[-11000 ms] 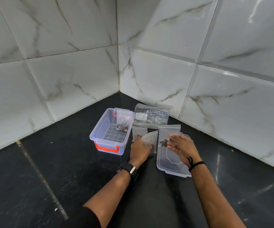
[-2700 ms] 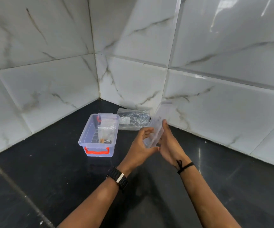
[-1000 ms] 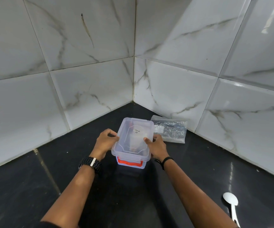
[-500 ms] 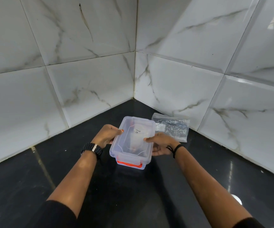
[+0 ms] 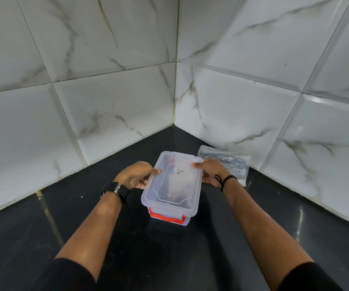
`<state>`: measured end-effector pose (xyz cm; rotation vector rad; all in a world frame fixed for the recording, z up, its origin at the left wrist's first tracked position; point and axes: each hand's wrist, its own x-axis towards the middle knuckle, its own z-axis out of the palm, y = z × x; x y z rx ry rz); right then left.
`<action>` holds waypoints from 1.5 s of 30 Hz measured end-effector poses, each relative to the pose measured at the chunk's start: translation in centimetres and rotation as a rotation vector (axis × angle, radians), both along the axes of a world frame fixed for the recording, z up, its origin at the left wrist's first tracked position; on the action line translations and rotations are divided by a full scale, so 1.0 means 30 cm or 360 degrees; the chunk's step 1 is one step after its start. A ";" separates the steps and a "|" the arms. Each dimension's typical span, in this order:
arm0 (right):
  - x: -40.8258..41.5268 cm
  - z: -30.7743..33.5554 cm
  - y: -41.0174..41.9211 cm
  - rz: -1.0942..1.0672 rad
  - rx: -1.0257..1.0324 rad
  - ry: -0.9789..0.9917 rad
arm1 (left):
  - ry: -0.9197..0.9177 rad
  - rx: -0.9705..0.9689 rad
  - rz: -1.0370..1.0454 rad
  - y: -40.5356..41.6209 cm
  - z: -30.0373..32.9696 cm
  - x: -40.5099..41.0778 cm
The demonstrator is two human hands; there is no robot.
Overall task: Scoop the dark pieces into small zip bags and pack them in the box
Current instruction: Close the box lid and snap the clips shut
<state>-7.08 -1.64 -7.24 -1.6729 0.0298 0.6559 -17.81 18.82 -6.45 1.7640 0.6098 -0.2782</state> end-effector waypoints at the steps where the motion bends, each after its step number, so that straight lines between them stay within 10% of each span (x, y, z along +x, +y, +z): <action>1: 0.001 -0.002 0.000 0.0000 0.0007 -0.0002 | 0.0004 -0.0016 -0.0007 0.005 0.000 -0.003; 23: 0.077 -0.019 -0.010 0.0137 0.0002 0.0573 | -0.0158 -0.0176 -0.0015 0.003 -0.037 0.158; 45: 0.044 -0.074 0.054 -0.0299 0.0542 0.0106 | -0.0159 -0.0620 -0.0167 0.030 -0.015 0.229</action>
